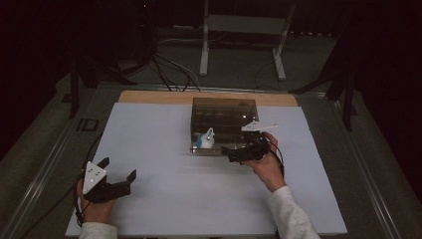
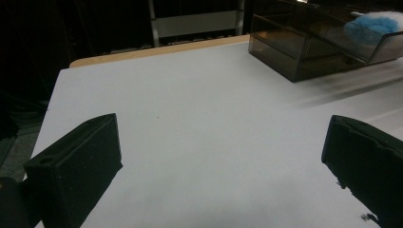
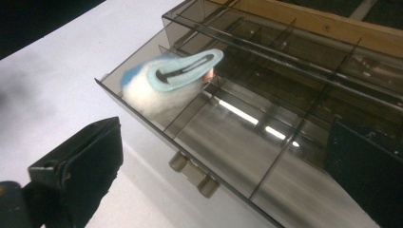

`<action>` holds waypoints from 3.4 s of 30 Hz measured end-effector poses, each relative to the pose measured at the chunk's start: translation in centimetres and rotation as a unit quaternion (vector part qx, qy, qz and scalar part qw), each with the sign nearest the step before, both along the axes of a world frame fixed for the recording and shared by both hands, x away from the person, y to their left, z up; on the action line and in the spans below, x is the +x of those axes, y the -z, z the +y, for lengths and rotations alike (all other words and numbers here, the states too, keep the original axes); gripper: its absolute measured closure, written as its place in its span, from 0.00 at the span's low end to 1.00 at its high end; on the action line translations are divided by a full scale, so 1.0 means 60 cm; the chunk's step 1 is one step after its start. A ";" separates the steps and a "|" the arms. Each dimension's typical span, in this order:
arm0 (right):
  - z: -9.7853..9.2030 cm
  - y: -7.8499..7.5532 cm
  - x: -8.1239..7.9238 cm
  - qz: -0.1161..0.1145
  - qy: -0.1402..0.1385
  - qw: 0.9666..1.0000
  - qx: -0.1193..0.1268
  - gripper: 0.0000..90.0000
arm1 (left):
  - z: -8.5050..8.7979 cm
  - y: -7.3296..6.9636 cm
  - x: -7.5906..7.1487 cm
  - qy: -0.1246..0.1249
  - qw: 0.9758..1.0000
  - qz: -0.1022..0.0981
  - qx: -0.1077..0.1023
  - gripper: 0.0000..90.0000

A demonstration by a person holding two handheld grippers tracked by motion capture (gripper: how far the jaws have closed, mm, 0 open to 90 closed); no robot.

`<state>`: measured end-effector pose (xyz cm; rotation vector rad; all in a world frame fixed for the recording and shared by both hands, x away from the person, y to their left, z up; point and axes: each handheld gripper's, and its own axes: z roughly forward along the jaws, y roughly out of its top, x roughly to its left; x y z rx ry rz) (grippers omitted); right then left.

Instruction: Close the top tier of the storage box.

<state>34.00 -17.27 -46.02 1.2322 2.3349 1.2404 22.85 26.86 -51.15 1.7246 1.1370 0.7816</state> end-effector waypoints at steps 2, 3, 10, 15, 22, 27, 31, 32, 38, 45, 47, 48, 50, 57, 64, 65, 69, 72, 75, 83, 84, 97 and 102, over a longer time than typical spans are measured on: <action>-0.003 0.000 -0.002 0.001 0.002 1.000 0.001 0.00 | -0.002 0.000 0.001 0.001 1.000 -0.001 0.000 0.01; -0.005 -0.001 -0.004 -0.001 0.004 1.000 -0.001 0.01 | -0.002 0.000 0.001 0.001 1.000 -0.001 0.000 0.01; -0.016 -0.004 -0.018 -0.004 0.009 1.000 -0.005 0.13 | -0.005 0.000 0.005 0.006 1.000 -0.001 0.000 0.01; -0.020 -0.005 -0.029 -0.008 0.011 1.000 -0.007 0.28 | -0.003 0.000 0.004 0.004 1.000 -0.002 0.000 0.01; -0.023 -0.002 -0.043 -0.020 0.012 1.000 -0.015 0.52 | -0.004 0.000 0.004 0.002 1.000 0.000 0.001 0.01; -0.024 0.003 -0.050 -0.031 0.021 0.999 -0.026 0.65 | -0.004 0.000 0.004 0.002 1.000 0.000 0.002 0.01; -0.025 0.004 -0.055 -0.034 0.026 0.999 -0.023 0.69 | -0.004 0.000 0.004 0.002 1.000 0.000 0.001 0.01; -0.025 0.005 -0.056 -0.035 0.029 0.999 -0.024 0.71 | -0.004 0.000 0.004 0.002 1.000 0.001 0.001 0.01; -0.026 0.011 -0.063 -0.036 0.031 0.999 -0.018 0.85 | -0.003 0.000 0.003 0.001 1.000 0.000 0.001 0.01; -0.020 0.016 -0.072 -0.038 0.024 0.999 -0.019 1.00 | -0.001 0.000 0.001 0.000 1.000 -0.001 0.000 0.01; -0.016 0.018 -0.075 -0.042 0.021 0.999 -0.023 1.00 | -0.001 0.000 0.000 -0.001 1.000 -0.001 0.000 0.01; -0.016 0.018 -0.075 -0.042 0.021 0.999 -0.023 1.00 | -0.001 0.000 0.000 -0.001 1.000 -0.001 0.000 0.01; -0.013 0.023 -0.077 -0.045 0.020 0.998 -0.027 1.00 | 0.000 -0.001 0.000 -0.001 1.000 -0.001 0.000 0.01; -0.011 0.037 -0.079 -0.052 0.031 0.998 -0.037 1.00 | -0.001 0.000 0.000 -0.001 1.000 -0.001 0.001 0.01; -0.006 0.046 -0.080 -0.059 0.034 0.997 -0.044 1.00 | -0.001 0.000 -0.001 -0.001 1.000 0.000 0.002 0.01; -0.005 0.047 -0.080 -0.059 0.033 0.997 -0.045 1.00 | -0.001 0.000 -0.001 -0.001 1.000 -0.001 0.001 0.01; -0.002 0.051 -0.078 -0.058 0.034 0.997 -0.047 1.00 | 0.000 0.000 -0.001 -0.001 1.000 -0.001 0.001 0.01; -0.001 0.052 -0.078 -0.058 0.033 0.997 -0.048 1.00 | 0.000 0.000 -0.001 -0.001 1.000 -0.001 0.001 0.01; 0.003 0.055 -0.076 -0.057 0.032 0.996 -0.053 1.00 | -0.001 0.000 -0.001 -0.001 1.000 -0.001 0.001 0.01; 0.006 0.060 -0.072 -0.056 0.036 0.996 -0.053 1.00 | -0.001 0.000 -0.001 -0.001 1.000 -0.001 0.002 0.01; 0.006 0.060 -0.071 -0.056 0.036 0.996 -0.053 1.00 | -0.001 0.000 -0.001 -0.001 1.000 -0.001 0.002 0.01; 0.006 0.063 -0.068 -0.055 0.041 0.996 -0.054 1.00 | -0.002 0.001 -0.001 -0.001 1.000 0.000 0.002 0.01; 0.005 0.062 -0.068 -0.054 0.041 0.996 -0.053 1.00 | -0.002 0.001 -0.001 -0.001 1.000 0.000 0.002 0.01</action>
